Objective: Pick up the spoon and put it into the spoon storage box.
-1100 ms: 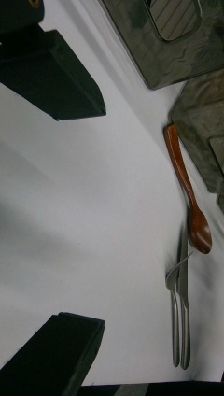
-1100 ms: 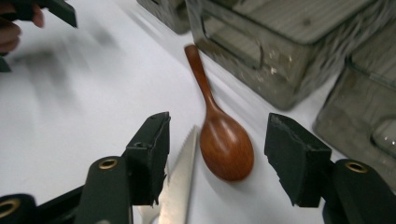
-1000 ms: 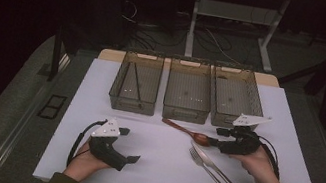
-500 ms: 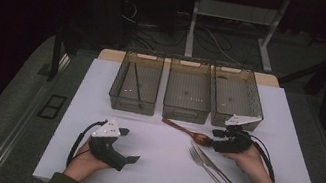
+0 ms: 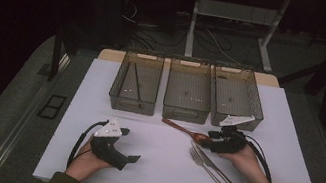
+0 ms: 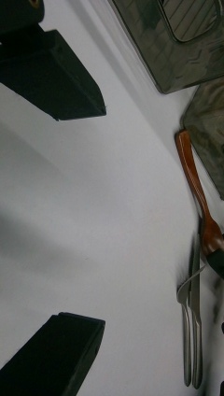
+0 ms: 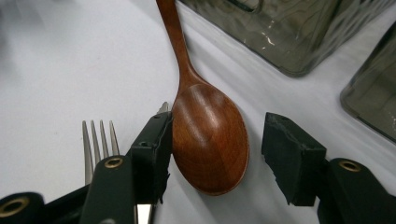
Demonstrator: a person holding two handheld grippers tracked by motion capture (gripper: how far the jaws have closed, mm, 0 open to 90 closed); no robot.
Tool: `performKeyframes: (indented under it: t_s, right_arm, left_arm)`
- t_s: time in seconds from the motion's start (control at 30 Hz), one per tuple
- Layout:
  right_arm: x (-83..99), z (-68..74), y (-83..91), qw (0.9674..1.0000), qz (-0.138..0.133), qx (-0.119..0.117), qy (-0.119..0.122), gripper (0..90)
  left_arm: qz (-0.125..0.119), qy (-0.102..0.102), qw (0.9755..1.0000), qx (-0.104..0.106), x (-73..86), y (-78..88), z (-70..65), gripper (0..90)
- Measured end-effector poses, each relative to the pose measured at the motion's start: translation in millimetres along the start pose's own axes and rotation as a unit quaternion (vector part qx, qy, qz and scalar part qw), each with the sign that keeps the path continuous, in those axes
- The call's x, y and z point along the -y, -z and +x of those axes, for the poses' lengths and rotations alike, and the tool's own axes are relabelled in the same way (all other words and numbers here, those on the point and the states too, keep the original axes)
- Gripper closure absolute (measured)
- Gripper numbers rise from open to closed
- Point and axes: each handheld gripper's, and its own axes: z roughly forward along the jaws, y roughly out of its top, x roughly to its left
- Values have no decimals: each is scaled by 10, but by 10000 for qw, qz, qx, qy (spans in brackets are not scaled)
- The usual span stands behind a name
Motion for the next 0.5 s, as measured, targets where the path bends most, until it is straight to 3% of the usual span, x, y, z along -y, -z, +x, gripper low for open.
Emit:
performKeyframes:
  t_s: [0.5]
  right_arm:
    - [6,49,-20,9994,102,46,320,521]
  left_arm:
    - [-12,-3,10000,6,-2,6,-9,0]
